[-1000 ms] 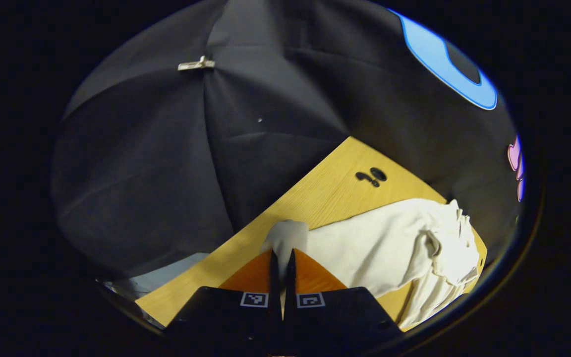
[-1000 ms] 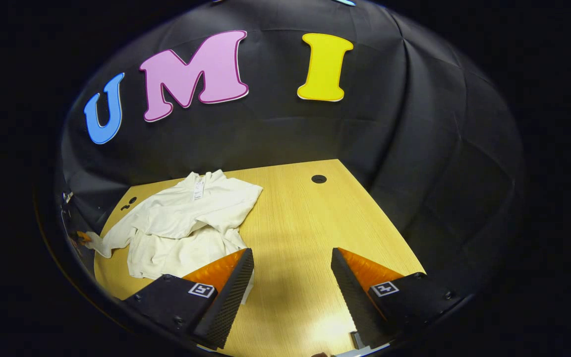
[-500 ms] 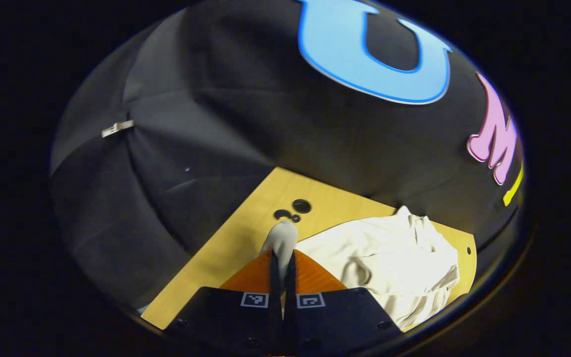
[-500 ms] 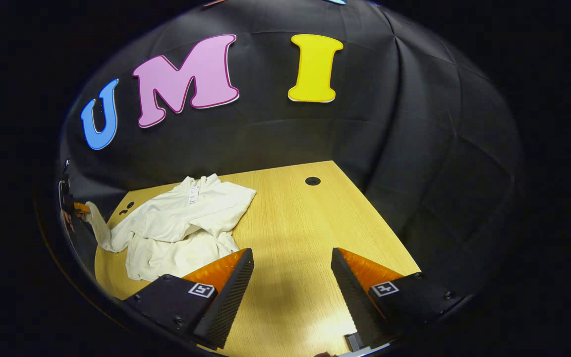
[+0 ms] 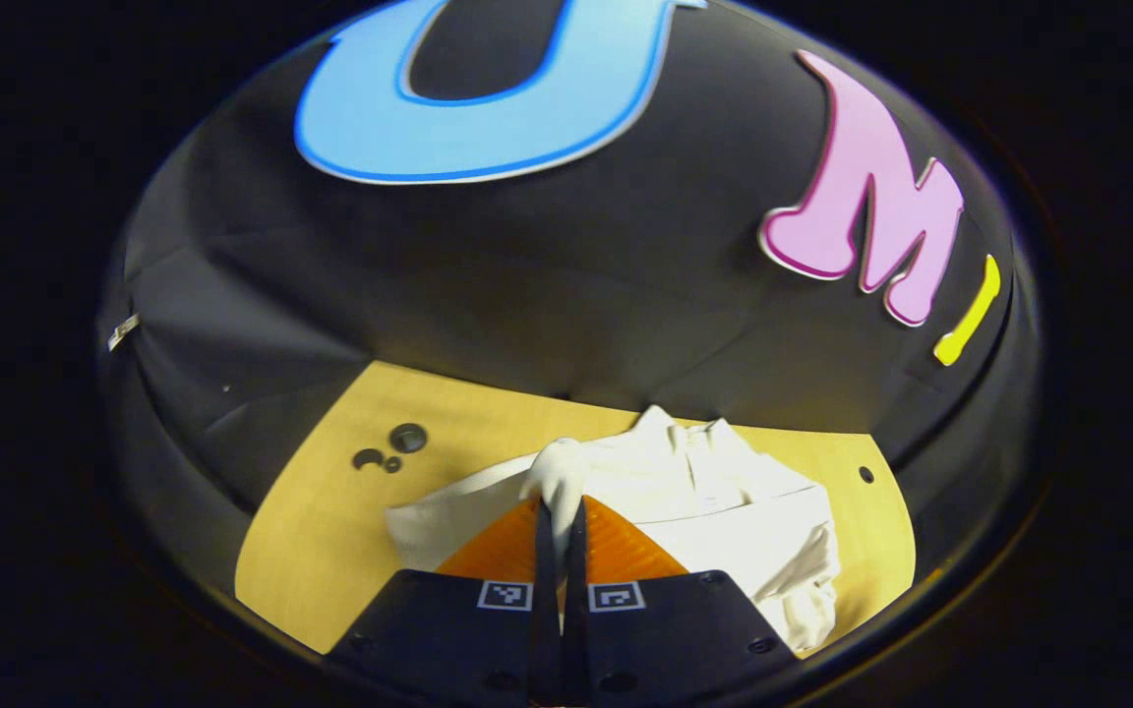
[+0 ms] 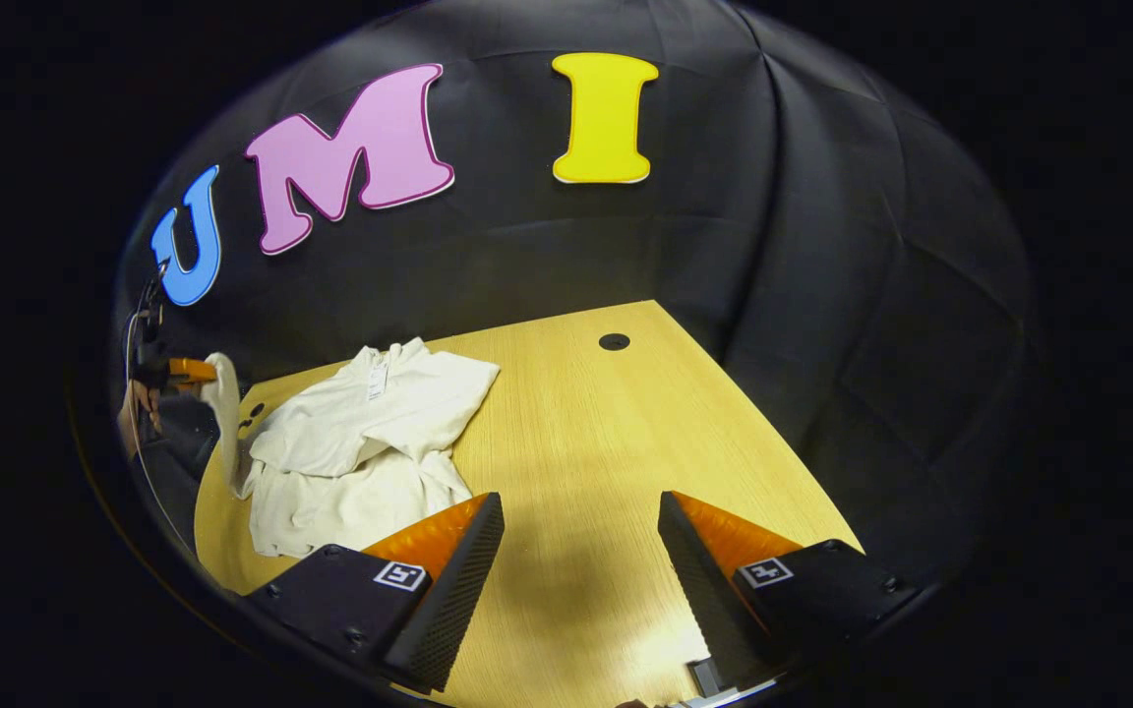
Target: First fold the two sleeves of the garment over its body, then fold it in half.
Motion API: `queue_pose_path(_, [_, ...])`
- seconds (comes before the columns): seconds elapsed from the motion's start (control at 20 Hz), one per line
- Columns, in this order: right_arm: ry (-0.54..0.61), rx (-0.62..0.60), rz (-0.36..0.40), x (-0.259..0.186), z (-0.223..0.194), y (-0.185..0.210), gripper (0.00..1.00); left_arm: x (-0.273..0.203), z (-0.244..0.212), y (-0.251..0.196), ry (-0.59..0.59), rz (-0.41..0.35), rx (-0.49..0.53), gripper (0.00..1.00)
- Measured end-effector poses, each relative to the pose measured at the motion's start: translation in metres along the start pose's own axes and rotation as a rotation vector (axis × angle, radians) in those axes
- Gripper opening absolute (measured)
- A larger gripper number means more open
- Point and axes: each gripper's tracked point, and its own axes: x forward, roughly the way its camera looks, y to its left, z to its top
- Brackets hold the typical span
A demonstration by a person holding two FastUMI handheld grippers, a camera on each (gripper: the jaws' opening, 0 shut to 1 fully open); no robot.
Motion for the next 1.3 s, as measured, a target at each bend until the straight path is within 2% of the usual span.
queue_pose_path(0.1, [0.01,-0.009,0.009,0.004,-0.005,0.002,0.99,0.012,0.0,-0.039,0.002,-0.049,0.029,0.06])
queue_pose_path(0.15, [0.015,-0.009,0.015,0.006,-0.007,0.004,0.99,0.018,-0.001,-0.059,0.005,-0.072,0.05,0.02])
queue_pose_path(0.25, [0.024,-0.003,0.026,0.009,-0.011,0.007,0.99,0.028,-0.009,-0.092,0.018,-0.101,0.096,0.11])
queue_pose_path(0.3, [0.029,0.005,0.029,0.01,-0.012,0.01,0.99,0.036,-0.014,-0.11,0.032,-0.119,0.113,0.06])
queue_pose_path(0.7, [0.052,0.061,0.043,0.019,-0.028,0.018,0.99,0.059,-0.067,-0.254,0.119,-0.336,0.215,0.06])
queue_pose_path(0.85, [0.062,0.064,0.038,0.02,-0.034,0.015,0.99,0.062,-0.085,-0.289,0.152,-0.379,0.23,0.06])
queue_pose_path(1.0, [0.079,0.067,0.034,0.02,-0.043,0.01,0.99,0.068,-0.104,-0.319,0.198,-0.412,0.187,0.06])
queue_pose_path(1.1, [0.09,0.07,0.032,0.021,-0.047,0.008,0.99,0.073,-0.115,-0.33,0.219,-0.408,0.176,0.06])
queue_pose_path(1.2, [0.093,0.075,0.033,0.021,-0.048,0.006,0.99,0.073,-0.125,-0.337,0.225,-0.413,0.18,0.13])
queue_pose_path(1.25, [0.093,0.075,0.032,0.022,-0.048,0.006,0.99,0.068,-0.126,-0.336,0.223,-0.418,0.185,0.12])
queue_pose_path(1.3, [0.094,0.075,0.033,0.022,-0.048,0.006,0.99,0.07,-0.13,-0.336,0.218,-0.42,0.195,0.22])
